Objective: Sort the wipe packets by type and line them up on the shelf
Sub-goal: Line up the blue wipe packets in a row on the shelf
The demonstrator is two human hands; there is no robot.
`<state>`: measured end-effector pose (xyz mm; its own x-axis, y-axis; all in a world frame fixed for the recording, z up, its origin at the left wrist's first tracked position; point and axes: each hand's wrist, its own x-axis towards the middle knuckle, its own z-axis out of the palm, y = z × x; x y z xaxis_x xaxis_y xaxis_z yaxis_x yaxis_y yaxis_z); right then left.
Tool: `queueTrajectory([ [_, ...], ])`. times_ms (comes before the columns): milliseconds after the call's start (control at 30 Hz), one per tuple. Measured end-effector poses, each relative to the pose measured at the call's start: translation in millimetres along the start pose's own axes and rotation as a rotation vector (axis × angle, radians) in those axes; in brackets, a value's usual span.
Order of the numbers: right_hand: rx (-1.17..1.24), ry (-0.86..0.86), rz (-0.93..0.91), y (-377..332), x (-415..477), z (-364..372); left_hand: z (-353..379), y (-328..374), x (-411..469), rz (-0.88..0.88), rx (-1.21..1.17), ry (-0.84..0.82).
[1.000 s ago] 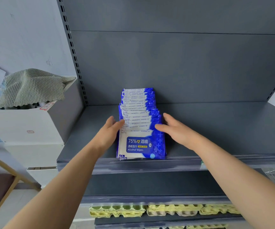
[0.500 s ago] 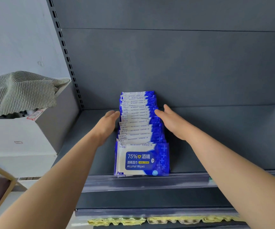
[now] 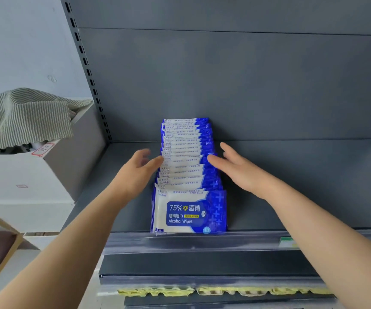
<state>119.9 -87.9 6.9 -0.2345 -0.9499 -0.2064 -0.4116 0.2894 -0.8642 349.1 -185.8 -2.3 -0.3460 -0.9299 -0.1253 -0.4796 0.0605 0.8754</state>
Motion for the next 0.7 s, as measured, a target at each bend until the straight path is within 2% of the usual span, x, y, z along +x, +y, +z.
queueTrajectory([
  [100,-0.064,-0.072,-0.031,9.9,-34.7,0.9,-10.0,-6.6,-53.5,-0.055,0.181,-0.019],
  [200,-0.258,-0.058,-0.098,14.5,-54.6,13.6,-4.0,-6.4,-74.1,-0.092,0.287,-0.038],
  [333,-0.394,-0.021,-0.137,14.4,-58.0,27.5,7.8,-8.1,-73.1,0.001,0.209,-0.056],
  [500,-0.375,0.082,-0.159,11.8,-51.2,30.7,11.2,-16.7,-65.0,0.135,0.119,-0.032],
  [700,-0.335,0.048,-0.154,18.7,-60.6,35.1,18.8,-31.7,-76.1,0.241,0.036,-0.055],
])
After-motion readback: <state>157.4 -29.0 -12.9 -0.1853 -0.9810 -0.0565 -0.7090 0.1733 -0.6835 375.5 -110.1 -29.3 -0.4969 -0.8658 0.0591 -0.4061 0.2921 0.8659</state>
